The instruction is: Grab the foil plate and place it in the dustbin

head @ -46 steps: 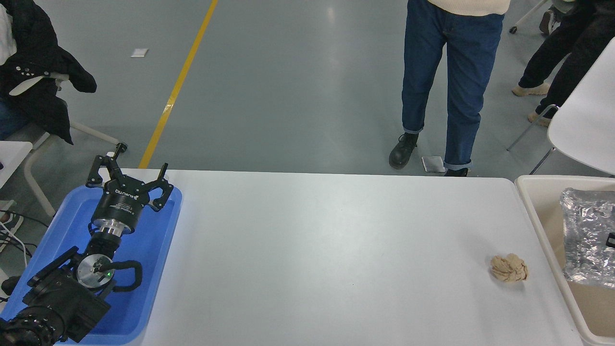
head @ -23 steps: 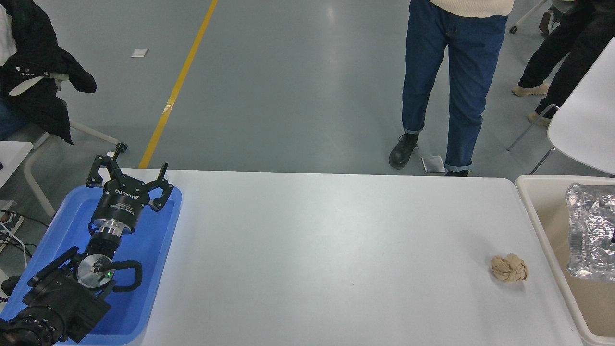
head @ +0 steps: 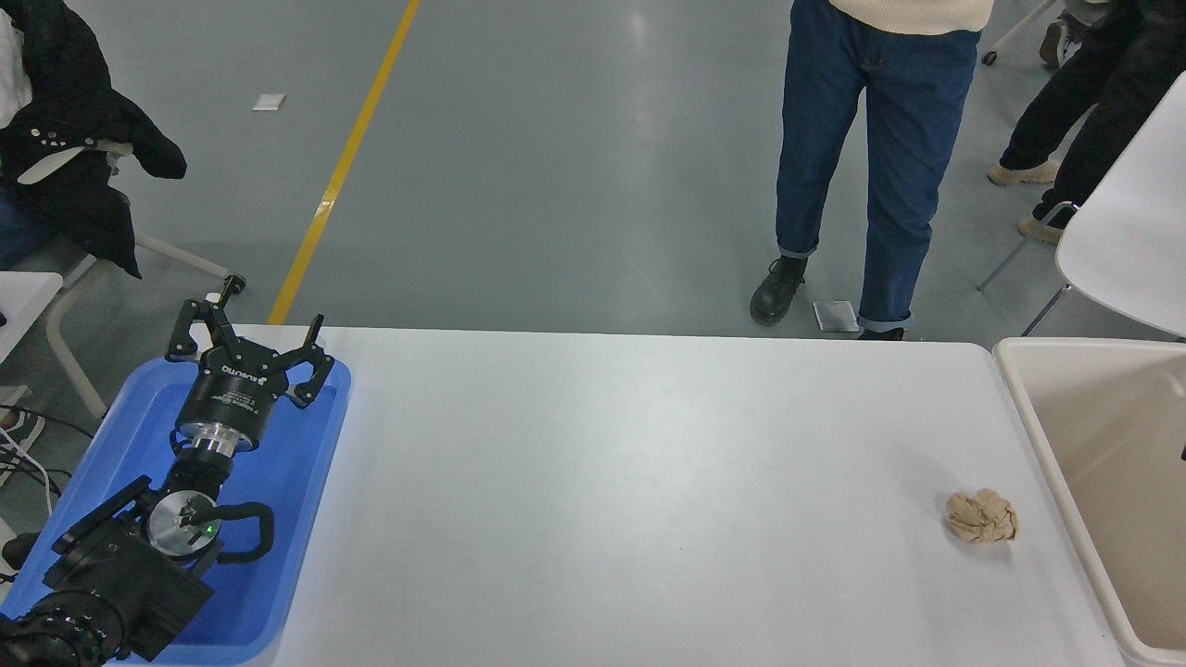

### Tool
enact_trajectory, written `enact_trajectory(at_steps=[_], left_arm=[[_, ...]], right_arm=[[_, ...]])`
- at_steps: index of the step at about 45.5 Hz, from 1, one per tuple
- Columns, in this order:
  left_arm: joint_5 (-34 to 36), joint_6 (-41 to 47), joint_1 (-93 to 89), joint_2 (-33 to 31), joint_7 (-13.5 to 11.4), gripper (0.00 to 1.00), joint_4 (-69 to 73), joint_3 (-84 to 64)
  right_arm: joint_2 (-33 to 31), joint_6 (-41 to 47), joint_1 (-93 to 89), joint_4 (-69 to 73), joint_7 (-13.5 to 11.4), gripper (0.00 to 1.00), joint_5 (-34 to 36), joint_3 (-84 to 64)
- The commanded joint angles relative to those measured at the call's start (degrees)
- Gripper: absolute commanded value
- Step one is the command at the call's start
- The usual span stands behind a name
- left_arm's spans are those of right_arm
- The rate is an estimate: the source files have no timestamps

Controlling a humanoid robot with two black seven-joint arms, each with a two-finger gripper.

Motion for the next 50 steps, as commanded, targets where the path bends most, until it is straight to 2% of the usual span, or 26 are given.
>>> enact_trajectory(at_steps=[1,7,17,25,31,34,37,43,50], left_arm=[[-0.02,0.00,0.01,0.00,0.00,1.00,0.02,-0.12],[-0.02,0.00,-0.08,0.00,0.00,1.00,0.02,-0.03],[-0.02,0.00,-0.08,0.00,0.00,1.00,0.02,-0.03],[-0.02,0.00,0.01,0.00,0.00,1.00,0.02,-0.03],[-0.02,0.00,-0.08,0.00,0.00,1.00,0.02,-0.03],[-0.02,0.00,-0.08,0.00,0.00,1.00,0.02,-0.03],[-0.02,0.00,-0.08,0.00,0.00,1.00,0.02,-0.03],[-0.02,0.00,-0.08,0.00,0.00,1.00,0.02,0.06],[0.07,0.00,-0.08,0.00,0.00,1.00,0.02,0.06]], right_arm=[[-0.60,-0.06,0.53,1.10,0.05,0.82,0.24,2.12],[-3.58,0.83,3.77,8.02,-0.04,0.84,0.24,2.65],[-17.03,0.91,14.32,33.42,-0.04,0.85,-0.82,1.77],[-21.34,0.91,21.88,45.82,-0.13,0.85,-0.82,-2.87],[-21.61,0.91,29.78,54.87,-0.13,0.92,-0.73,-12.89],[-21.43,1.26,34.70,59.44,-0.13,1.00,-0.64,-17.11],[-21.34,3.10,40.76,64.28,-0.13,1.00,-0.55,-20.28],[-20.82,12.14,50.61,71.58,-0.13,1.00,-0.55,-25.82],[-15.11,27.26,60.37,72.73,-0.13,1.00,0.15,-31.53]])
